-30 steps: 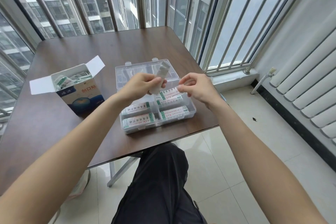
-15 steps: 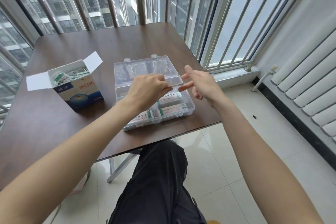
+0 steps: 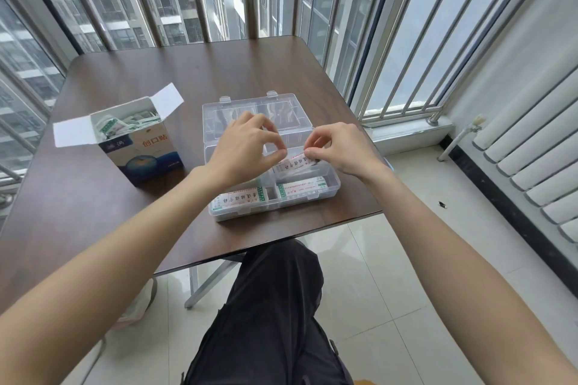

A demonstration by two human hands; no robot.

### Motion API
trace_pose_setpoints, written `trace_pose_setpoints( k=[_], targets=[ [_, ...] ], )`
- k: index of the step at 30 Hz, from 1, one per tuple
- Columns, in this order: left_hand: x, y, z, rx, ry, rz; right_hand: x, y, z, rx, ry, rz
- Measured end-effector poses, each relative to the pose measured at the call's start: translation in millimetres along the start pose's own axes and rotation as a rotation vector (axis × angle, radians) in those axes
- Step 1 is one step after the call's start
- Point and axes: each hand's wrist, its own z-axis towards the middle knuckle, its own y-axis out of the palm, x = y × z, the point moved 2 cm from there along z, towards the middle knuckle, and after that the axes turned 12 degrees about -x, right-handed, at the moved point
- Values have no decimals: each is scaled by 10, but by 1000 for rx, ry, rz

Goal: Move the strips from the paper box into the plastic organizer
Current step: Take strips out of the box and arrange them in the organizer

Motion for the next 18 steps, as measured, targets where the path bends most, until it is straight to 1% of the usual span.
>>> trace_pose_setpoints(
  k=[5, 8, 12, 16, 18],
  targets=[
    [50, 10, 2, -92, 68, 169, -26, 10, 16, -4, -25, -186],
    [78, 33, 29, -134, 77, 248, -23, 8, 26, -11, -36, -292],
    [83, 39, 78, -215, 49, 199, -40, -8, 39, -38, -54, -373],
    [61, 15, 100, -259, 55, 170, -52, 3, 63, -100, -65, -396],
    [64, 11, 99, -251, 82, 209, -53, 2, 67, -122, -74, -395]
  ],
)
